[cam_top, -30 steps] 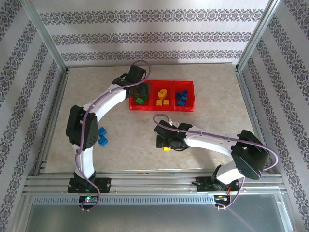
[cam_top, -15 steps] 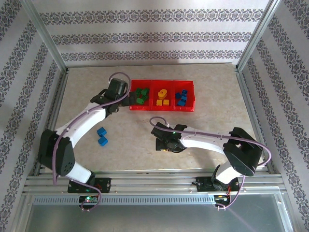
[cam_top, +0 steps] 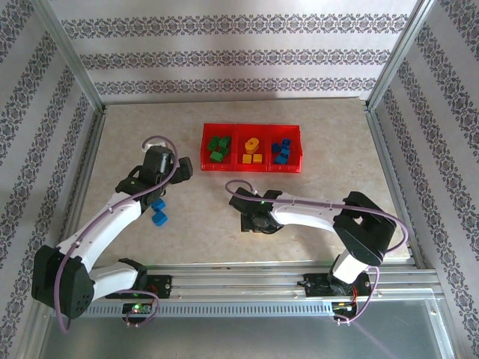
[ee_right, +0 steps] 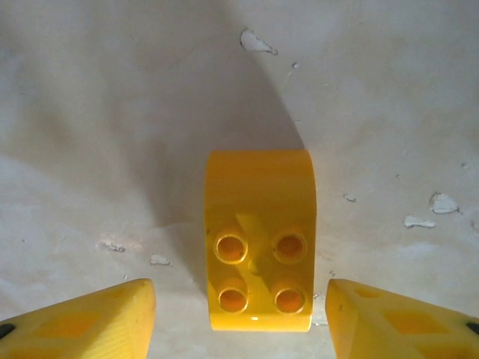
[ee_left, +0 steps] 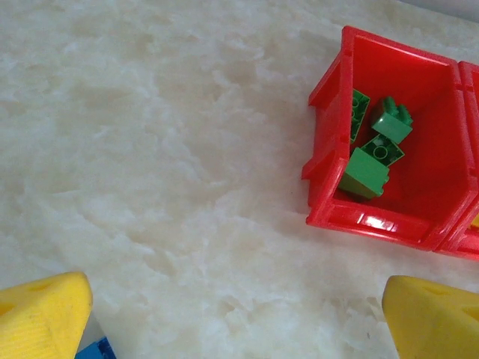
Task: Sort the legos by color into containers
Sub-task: Pick up the lego from the bottom-center of the table.
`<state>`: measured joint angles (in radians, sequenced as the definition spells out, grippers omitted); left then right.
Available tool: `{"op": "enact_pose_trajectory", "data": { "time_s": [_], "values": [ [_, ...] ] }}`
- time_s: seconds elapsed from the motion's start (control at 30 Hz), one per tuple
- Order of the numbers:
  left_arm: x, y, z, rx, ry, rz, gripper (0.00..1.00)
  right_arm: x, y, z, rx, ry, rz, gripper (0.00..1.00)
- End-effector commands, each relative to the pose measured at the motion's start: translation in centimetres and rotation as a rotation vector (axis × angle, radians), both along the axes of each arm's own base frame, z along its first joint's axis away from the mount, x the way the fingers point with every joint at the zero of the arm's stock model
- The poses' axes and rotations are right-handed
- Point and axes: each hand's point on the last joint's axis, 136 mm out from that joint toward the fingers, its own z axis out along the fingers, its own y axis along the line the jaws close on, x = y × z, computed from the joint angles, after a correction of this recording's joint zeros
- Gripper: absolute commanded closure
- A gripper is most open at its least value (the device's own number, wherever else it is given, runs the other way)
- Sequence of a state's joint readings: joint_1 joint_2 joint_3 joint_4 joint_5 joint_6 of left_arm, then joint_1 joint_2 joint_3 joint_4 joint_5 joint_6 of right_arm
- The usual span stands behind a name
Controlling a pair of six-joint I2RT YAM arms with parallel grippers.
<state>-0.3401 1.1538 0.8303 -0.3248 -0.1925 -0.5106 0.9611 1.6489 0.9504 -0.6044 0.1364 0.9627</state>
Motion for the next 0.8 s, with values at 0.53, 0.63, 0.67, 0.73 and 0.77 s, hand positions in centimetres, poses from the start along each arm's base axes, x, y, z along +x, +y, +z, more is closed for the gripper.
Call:
{"op": "enact_pose_trajectory", "data": {
  "time_s": [0.53, 0.63, 0.67, 0.73, 0.77],
  "values": [
    [-4.7, 3.6, -4.1, 0.053, 0.108, 0.096, 0.00, 1.7, 0.5, -1.5, -0.025, 0.052, 0.037, 0.57],
    [-5.0, 4.0, -4.0, 0.049, 0.098, 0.112, 0.00, 1.9, 1.0, -1.5, -0.021, 0.054, 0.048, 0.62],
    [-5.0, 4.0, -3.9, 0.045, 0.092, 0.113, 0.00, 2.0, 1.0, -1.4, -0.020, 0.053, 0.049, 0.65],
    [-5.1, 4.2, -4.0, 0.047, 0.087, 0.120, 0.00, 2.3, 1.0, -1.1, -0.024, 0.045, 0.052, 0.70],
    [-5.2, 4.4, -4.0, 0.048, 0.087, 0.125, 0.00, 2.4, 1.0, -0.9, -0.027, 0.041, 0.054, 0.71]
  ]
}}
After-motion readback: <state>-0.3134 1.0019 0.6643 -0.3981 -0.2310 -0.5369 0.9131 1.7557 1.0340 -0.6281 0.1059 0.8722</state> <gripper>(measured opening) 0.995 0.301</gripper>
